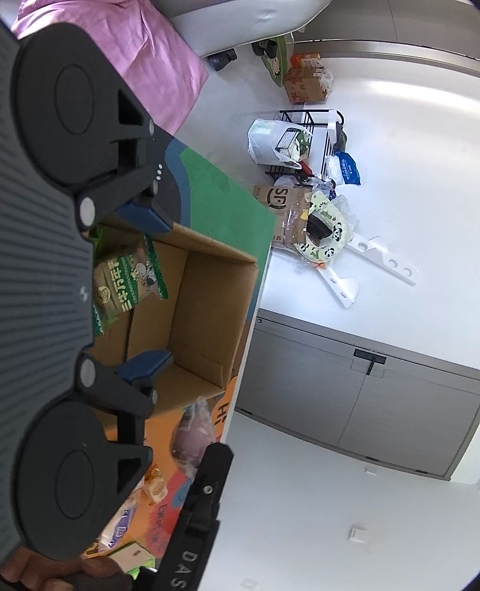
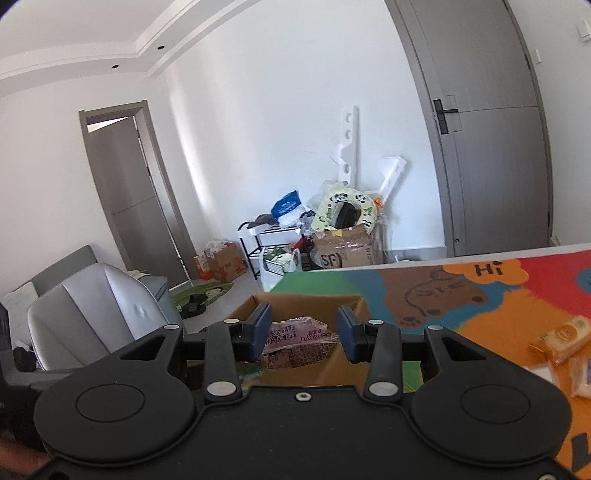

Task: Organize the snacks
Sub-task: 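Open both grippers to drop the packs into the box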

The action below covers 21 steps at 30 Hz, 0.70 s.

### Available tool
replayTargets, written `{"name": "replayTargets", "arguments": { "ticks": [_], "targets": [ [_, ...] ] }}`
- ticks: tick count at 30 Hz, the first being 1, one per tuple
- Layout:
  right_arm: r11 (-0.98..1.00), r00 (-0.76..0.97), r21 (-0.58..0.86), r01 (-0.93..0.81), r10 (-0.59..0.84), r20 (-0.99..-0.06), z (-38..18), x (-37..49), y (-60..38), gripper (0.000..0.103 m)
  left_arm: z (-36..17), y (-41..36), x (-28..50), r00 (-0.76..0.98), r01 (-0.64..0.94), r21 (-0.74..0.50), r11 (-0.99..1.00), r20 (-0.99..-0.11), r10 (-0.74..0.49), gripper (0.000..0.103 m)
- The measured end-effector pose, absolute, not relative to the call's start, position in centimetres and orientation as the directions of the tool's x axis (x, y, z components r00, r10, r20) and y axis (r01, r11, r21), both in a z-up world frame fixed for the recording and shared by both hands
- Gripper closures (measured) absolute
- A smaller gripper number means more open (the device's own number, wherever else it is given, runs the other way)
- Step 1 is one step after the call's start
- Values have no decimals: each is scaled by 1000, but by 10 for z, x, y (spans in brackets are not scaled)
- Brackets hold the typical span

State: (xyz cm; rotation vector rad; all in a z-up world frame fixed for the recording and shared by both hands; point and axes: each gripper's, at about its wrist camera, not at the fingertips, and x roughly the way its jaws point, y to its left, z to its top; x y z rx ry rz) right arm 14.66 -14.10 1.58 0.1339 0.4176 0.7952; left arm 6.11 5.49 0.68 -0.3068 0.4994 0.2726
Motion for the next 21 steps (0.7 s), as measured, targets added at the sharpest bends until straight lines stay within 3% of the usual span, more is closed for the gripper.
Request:
{"name": "replayTargets", "arguments": {
  "ticks": [6, 9, 21],
  "targets": [
    [639, 555, 325, -697, 768, -318, 16, 154, -132, 58, 11, 67, 58, 840, -356, -232, 905, -505, 201, 33],
    [623, 538, 386, -681, 782, -315, 16, 160, -137, 39, 15, 70, 54, 846, -362, -241, 900, -491, 209, 32],
    [709, 596, 356, -609, 705, -384, 7, 142, -167, 38, 15, 50, 55, 862, -295, -260, 920, -488, 139, 28]
  ]
}}
